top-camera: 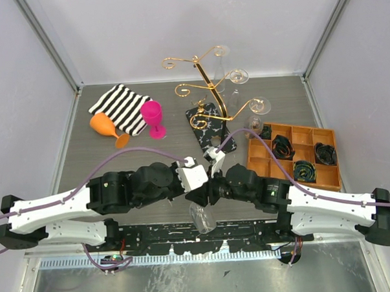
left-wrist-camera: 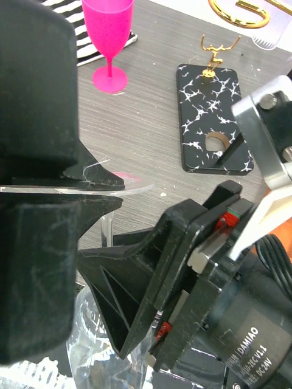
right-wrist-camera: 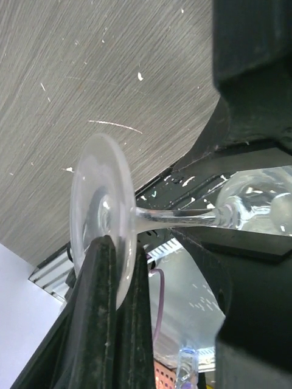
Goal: Place the wine glass upside down on the wine glass rack
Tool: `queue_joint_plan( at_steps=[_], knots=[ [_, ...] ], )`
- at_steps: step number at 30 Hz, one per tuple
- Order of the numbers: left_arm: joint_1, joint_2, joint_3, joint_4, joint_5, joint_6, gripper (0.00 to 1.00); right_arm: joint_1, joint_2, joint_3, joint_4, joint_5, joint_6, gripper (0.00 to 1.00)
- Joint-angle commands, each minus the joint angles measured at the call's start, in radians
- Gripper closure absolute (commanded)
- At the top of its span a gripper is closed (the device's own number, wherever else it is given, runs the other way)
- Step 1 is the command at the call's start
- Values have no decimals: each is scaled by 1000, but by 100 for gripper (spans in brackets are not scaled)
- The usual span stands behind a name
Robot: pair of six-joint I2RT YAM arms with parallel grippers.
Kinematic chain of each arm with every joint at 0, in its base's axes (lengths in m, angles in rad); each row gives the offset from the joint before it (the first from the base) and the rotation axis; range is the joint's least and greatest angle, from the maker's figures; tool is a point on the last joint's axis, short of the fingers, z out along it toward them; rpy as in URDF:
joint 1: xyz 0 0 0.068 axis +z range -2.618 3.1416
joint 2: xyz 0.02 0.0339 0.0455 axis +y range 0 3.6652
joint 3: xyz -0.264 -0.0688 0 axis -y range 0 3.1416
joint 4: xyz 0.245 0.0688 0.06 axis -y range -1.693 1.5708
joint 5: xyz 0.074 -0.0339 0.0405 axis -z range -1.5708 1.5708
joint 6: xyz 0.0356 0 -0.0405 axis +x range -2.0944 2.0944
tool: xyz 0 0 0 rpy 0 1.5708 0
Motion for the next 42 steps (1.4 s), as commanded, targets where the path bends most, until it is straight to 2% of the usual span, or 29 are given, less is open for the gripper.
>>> queue_joint_plan(
  at_steps=[1,7,18,30,42],
  knots=[
    [-24,-18,-2,57,-8,1,100,3,3,20,100,-35,-2,59],
    [-31,1,-4,59,-44,9,100,3,-26,-3,85,-47,6,64],
    [-31,15,-5,63,-37,17,100,3,-75,-16,52,17,-2,61],
    [-32,15,-11,58,-30,21,100,3,-92,20,44,124,-11,62],
    [-34,28,-5,45,18,14,100,3,-117,-35,194,201,8,59]
  ],
)
